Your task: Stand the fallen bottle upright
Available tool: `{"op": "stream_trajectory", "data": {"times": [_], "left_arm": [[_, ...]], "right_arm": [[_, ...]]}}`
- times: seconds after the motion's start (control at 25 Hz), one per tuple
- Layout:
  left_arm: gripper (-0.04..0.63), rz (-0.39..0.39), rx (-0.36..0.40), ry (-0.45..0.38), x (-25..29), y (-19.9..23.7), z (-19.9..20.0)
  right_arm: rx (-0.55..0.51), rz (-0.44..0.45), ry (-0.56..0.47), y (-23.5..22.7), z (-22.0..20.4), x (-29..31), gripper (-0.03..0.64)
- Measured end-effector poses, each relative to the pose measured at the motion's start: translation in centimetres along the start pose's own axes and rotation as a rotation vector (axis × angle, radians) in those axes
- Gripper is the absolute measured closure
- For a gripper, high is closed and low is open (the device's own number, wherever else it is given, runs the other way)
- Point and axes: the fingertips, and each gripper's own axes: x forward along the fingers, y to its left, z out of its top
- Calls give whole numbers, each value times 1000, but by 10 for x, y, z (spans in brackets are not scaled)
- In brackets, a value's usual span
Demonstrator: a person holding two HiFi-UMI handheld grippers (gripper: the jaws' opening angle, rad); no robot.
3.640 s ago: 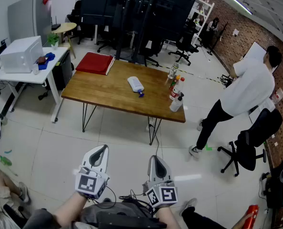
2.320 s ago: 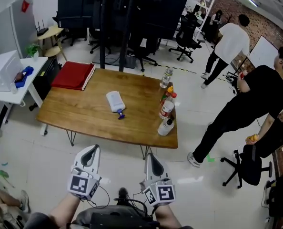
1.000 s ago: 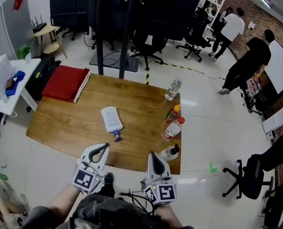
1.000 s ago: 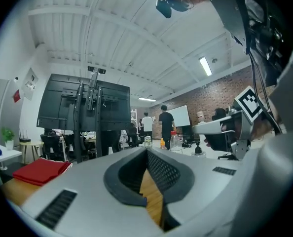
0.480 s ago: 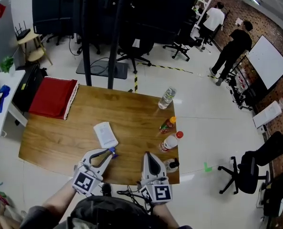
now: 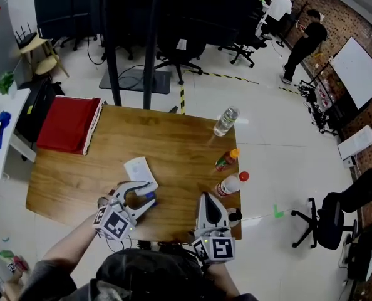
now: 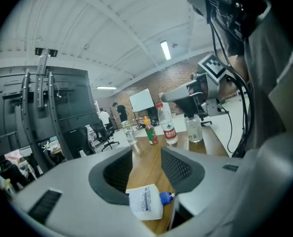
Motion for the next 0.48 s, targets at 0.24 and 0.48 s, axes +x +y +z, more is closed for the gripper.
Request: {"op": "stream_trajectory", "data": {"times": [0.24,0.48], "left_arm": [[310,-151,102,97,31,-4,-19],[285,-359,485,287,54,-26,-49]], "right_arm": [[21,36,27,-17,-4,18,603],[26,66,40,-30,-8,32,603]]}}
